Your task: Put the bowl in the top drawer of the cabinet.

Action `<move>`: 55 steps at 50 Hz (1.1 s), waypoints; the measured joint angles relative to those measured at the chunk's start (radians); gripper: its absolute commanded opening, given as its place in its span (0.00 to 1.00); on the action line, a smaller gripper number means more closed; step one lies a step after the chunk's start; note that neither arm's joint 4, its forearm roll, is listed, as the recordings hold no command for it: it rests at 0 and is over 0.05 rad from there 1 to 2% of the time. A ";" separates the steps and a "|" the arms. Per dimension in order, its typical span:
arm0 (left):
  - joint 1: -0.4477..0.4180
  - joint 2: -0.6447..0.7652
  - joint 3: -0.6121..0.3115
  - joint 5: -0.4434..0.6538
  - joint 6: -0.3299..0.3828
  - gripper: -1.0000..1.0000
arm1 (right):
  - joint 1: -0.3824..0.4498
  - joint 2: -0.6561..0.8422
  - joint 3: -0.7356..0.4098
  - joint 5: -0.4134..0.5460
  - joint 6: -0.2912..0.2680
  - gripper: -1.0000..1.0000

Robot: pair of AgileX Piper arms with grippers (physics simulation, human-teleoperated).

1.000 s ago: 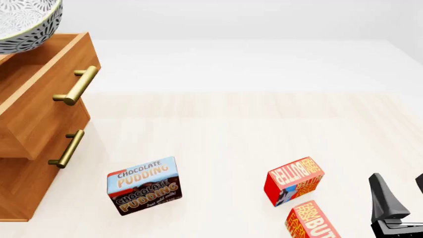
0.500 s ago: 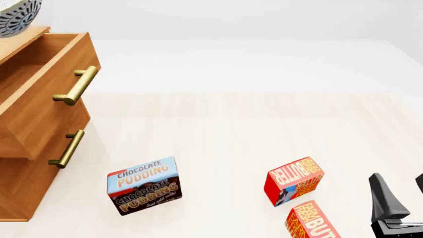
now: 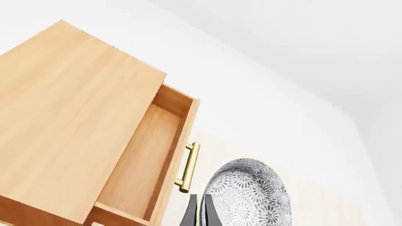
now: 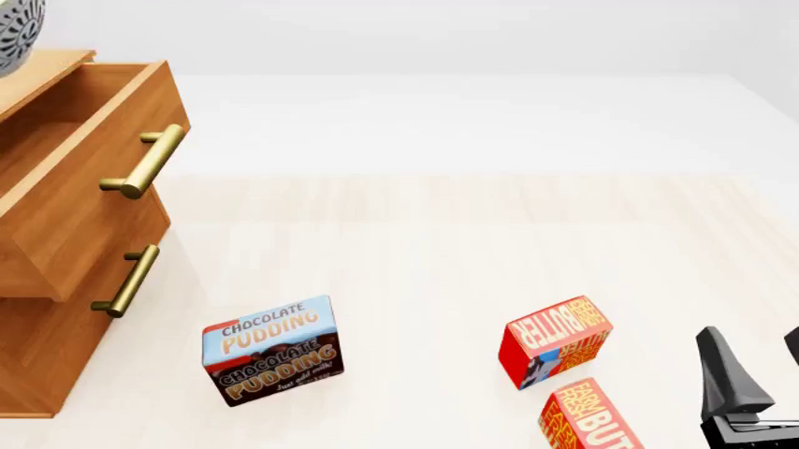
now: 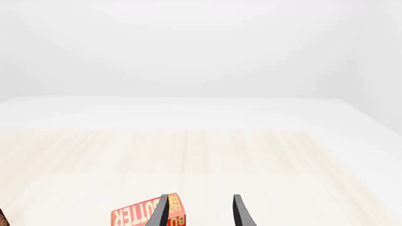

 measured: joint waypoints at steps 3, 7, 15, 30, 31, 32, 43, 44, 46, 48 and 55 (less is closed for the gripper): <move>0.021 -0.003 0.015 -0.011 -0.013 0.00 | 0.000 0.000 0.000 0.000 0.000 1.00; 0.051 0.001 0.026 -0.023 -0.022 0.00 | 0.001 0.000 0.000 0.000 -0.001 1.00; 0.106 0.022 0.031 -0.035 -0.026 0.00 | 0.001 0.000 0.000 0.000 -0.001 1.00; 0.210 0.075 0.050 -0.054 -0.037 0.00 | 0.001 0.000 0.000 0.000 0.000 1.00; 0.216 0.078 0.050 -0.055 -0.039 0.00 | 0.001 0.000 0.000 0.000 0.000 1.00; 0.221 0.081 0.051 -0.056 -0.040 0.00 | 0.001 0.000 0.000 0.000 0.000 1.00; 0.281 0.112 0.052 -0.072 -0.055 0.00 | 0.002 -0.001 0.000 -0.001 -0.001 1.00; 0.287 0.115 0.052 -0.074 -0.056 0.00 | 0.002 -0.001 0.000 -0.001 -0.001 1.00; 0.298 0.121 0.053 -0.078 -0.059 0.00 | 0.002 -0.001 0.000 -0.001 -0.001 1.00; 0.308 0.126 0.055 -0.083 -0.062 0.00 | 0.002 -0.001 0.000 -0.001 -0.001 1.00; 0.345 0.145 0.069 -0.102 -0.068 0.00 | 0.003 -0.001 0.000 -0.001 -0.001 1.00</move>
